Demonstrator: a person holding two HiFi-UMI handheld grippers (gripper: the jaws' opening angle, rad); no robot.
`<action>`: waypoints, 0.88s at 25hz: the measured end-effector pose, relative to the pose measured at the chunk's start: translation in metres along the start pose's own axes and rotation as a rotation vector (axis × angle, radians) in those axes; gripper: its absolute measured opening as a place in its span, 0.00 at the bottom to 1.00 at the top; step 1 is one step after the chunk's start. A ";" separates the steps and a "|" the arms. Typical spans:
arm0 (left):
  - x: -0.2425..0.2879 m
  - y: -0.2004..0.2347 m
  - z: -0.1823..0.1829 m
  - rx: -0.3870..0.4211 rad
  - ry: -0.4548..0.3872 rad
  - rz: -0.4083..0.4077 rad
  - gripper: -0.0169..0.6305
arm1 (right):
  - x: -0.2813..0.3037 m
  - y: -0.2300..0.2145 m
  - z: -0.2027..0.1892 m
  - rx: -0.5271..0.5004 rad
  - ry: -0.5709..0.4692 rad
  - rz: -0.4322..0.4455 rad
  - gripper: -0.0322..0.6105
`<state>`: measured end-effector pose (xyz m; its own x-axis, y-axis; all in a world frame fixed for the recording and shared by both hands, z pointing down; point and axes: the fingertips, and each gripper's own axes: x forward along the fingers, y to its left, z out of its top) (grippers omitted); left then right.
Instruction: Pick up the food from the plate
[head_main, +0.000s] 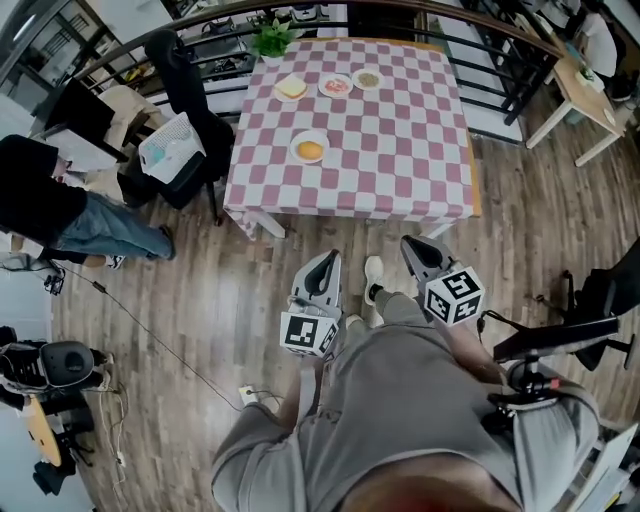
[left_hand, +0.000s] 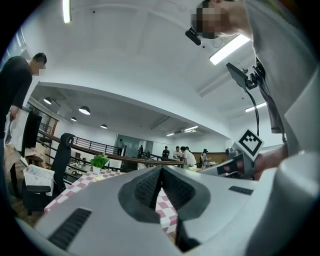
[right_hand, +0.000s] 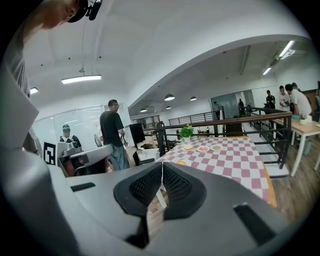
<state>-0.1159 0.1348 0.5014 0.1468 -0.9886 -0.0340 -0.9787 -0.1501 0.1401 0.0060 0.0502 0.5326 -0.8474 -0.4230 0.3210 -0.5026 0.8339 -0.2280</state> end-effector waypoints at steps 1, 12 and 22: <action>0.004 0.004 0.002 0.004 0.005 0.010 0.04 | 0.008 -0.001 0.004 0.000 0.001 0.016 0.07; 0.047 0.078 0.001 -0.037 0.048 0.196 0.04 | 0.122 -0.022 0.045 -0.039 -0.036 0.168 0.07; 0.181 0.142 0.038 -0.008 0.012 0.206 0.04 | 0.207 -0.083 0.129 -0.130 -0.158 0.180 0.07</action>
<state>-0.2339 -0.0655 0.4777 -0.0544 -0.9985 0.0081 -0.9870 0.0550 0.1508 -0.1501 -0.1520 0.4996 -0.9425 -0.3052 0.1361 -0.3237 0.9350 -0.1448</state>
